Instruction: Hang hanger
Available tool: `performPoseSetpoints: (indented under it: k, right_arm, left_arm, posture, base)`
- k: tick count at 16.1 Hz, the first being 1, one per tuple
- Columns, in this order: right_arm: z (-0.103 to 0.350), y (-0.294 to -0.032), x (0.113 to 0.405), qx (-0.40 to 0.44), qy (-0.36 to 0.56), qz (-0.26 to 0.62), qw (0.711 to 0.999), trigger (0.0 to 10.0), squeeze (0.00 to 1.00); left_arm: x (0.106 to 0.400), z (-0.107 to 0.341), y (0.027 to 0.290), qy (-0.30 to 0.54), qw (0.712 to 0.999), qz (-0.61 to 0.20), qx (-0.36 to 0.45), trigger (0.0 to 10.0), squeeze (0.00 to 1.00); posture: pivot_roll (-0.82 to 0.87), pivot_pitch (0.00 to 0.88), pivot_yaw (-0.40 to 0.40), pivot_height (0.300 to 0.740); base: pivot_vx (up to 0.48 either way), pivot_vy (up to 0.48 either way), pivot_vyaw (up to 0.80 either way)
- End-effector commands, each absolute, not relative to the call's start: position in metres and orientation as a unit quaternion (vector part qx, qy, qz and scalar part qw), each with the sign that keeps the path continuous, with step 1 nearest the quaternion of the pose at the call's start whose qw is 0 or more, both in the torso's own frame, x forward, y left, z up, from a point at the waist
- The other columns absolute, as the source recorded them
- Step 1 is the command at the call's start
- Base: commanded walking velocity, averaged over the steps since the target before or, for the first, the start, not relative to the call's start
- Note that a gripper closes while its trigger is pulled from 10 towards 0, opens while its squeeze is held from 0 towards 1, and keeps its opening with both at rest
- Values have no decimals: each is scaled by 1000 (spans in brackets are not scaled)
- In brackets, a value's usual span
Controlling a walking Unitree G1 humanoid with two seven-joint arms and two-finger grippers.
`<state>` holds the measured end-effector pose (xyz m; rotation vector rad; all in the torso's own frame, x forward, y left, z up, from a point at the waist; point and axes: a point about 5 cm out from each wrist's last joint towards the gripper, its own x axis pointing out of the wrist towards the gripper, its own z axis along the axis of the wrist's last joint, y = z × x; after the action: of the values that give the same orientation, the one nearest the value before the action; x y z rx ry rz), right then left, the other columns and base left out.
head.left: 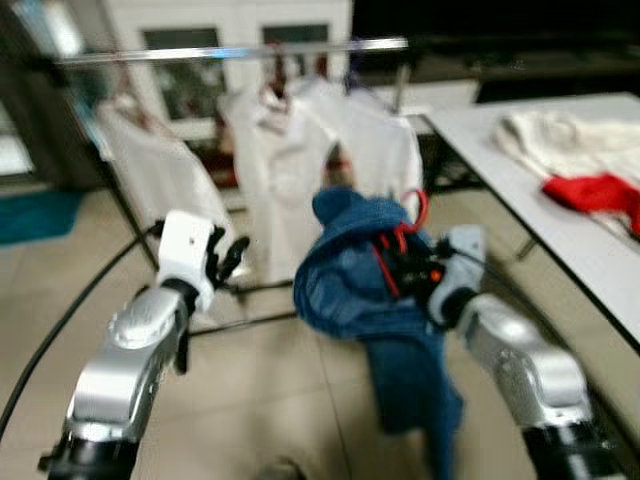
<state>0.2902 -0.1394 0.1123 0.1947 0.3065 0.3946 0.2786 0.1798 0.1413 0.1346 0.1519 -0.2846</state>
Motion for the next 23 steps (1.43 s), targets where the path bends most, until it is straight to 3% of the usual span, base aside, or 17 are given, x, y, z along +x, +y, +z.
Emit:
performPoseSetpoints:
  k: [1, 3, 6, 11, 18, 23]
  right_arm:
    - [121, -147, 295, 89, 128, 177, 972, 10000, 0]
    - [121, -149, 297, 85, 122, 163, 975, 10000, 0]
    - [121, -148, 300, 10, 110, 156, 982, 10000, 0]
    - [121, -147, 297, 51, 108, 166, 979, 10000, 0]
    - [121, -141, 299, 46, 101, 169, 979, 10000, 0]
    - [119, -138, 299, 41, 107, 174, 978, 10000, 0]
  left_arm:
    - [277, 142, 178, 72, 985, -143, 71, 10000, 0]
    - [277, 142, 178, 72, 985, -142, 71, 10000, 0]
    - [279, 142, 178, 72, 985, -141, 64, 10000, 0]
    - [279, 144, 177, 57, 984, -151, 73, 10000, 0]
    - [276, 139, 178, 66, 983, -157, 71, 10000, 0]
    - [276, 139, 177, 67, 981, -166, 69, 10000, 0]
  posture:
    - [9, 0, 0, 740]
    - [10, 0, -2, 740]
    - [10, 0, -2, 740]
    - [14, 0, -16, 740]
    - [21, 0, -22, 740]
    - [19, 0, -18, 740]
  base:
    - [0, -341, 0]
    - [0, -339, 0]
    - [0, -227, 0]
    - [0, 0, 0]
    - [0, 0, 0]
    - [304, 0, 678]
